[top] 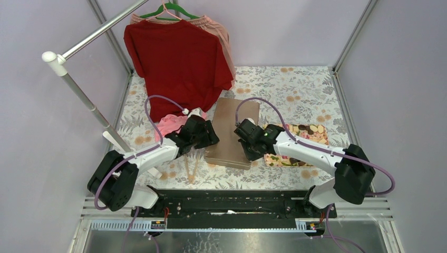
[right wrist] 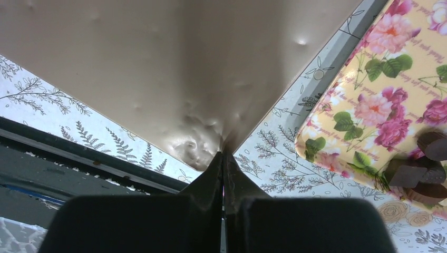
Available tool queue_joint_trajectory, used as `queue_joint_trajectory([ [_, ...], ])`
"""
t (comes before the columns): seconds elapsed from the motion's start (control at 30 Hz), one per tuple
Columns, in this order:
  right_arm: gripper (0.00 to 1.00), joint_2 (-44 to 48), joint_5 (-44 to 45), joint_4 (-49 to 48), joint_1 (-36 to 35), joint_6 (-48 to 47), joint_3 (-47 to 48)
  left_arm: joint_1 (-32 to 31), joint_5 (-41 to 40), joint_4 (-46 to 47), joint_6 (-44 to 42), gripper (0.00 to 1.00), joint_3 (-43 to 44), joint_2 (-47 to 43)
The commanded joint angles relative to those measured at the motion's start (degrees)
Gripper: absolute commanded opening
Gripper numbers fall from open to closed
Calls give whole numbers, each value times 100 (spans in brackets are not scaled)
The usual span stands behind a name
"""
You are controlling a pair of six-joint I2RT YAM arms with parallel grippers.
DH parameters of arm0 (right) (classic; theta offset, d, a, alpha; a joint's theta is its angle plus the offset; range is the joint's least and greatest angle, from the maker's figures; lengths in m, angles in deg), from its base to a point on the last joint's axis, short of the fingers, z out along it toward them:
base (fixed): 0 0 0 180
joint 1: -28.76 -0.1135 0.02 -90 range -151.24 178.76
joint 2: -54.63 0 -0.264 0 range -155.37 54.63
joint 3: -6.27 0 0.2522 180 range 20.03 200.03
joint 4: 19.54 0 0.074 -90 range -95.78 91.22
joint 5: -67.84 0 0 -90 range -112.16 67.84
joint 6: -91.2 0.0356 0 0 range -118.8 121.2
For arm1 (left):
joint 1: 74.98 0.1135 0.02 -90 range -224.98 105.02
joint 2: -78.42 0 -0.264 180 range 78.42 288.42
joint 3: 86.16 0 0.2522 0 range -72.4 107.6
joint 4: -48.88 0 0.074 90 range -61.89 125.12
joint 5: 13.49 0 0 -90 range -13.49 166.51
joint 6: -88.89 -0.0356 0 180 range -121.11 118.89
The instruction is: Pack the chocolate
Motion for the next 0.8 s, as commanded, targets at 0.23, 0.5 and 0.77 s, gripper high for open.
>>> queue_joint_trajectory([
  [0.23,0,289,302,445,-163,55,554,-83,-9,-905,-265,65,-225,234],
  [0.5,0,394,242,399,-273,108,725,-101,24,-956,-247,65,-211,144],
  [0.77,0,-131,199,-217,-270,354,-285,-153,114,-967,-164,65,-231,11],
])
